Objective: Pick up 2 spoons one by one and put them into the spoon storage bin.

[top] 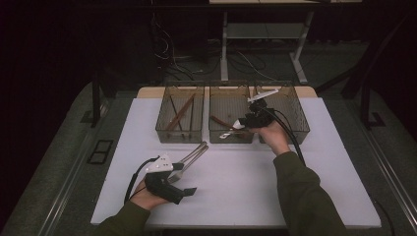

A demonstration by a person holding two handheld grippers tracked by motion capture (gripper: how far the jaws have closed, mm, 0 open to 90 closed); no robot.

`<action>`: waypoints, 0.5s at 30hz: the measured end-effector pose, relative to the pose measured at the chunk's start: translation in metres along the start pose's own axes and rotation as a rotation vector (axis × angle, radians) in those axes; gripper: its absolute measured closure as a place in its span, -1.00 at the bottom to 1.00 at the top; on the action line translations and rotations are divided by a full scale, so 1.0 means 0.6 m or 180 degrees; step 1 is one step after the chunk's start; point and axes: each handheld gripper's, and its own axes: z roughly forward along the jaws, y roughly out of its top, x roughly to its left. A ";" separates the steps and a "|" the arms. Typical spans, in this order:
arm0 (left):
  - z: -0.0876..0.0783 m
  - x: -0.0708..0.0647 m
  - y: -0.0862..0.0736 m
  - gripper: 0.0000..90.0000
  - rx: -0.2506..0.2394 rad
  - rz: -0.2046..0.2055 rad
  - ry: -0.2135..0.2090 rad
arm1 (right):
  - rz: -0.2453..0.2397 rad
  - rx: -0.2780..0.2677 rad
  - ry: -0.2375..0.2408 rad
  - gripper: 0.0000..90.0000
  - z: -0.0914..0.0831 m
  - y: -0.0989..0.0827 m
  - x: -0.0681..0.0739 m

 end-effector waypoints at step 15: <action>0.000 0.000 0.000 -0.97 0.0019 0.0010 0.0004 | 0.0071 -0.0302 0.0120 -0.42 -0.042 -0.008 0.000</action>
